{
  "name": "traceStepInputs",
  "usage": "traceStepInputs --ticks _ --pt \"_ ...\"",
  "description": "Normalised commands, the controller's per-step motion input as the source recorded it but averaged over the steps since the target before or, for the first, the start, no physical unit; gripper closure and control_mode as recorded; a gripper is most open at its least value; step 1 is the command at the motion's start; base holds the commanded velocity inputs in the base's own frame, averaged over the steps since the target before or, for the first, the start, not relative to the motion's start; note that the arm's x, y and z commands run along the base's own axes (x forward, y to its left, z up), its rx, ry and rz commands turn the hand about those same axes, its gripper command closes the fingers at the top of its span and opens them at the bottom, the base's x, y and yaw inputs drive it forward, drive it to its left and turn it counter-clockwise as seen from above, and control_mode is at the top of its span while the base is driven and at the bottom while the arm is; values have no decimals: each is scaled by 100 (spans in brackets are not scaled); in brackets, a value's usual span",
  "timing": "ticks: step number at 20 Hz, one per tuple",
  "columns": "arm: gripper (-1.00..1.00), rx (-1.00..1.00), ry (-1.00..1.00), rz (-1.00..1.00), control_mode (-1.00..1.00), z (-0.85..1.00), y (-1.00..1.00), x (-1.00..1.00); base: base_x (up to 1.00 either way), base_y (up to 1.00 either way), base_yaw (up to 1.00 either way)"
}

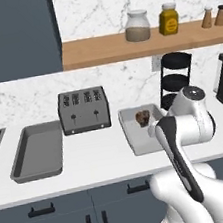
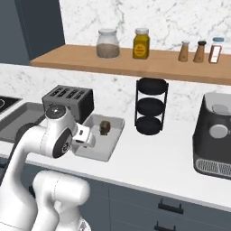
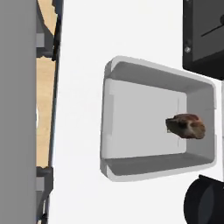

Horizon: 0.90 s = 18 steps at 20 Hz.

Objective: Place one lemon wedge and one steak in each tupperware on the nearby counter, to pack two identical lunches.

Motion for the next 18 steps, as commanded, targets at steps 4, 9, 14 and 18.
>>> traceStepInputs --ticks 4,9,14,18 --pt "-100 0 0 0 100 0 0 0 -100 -40 -2" --pt "-100 0 0 0 100 0 0 0 -100 -92 -10" --pt "-100 0 0 0 100 0 0 0 -91 -100 -7" --pt "-100 0 0 0 100 0 0 0 -55 -100 -2"
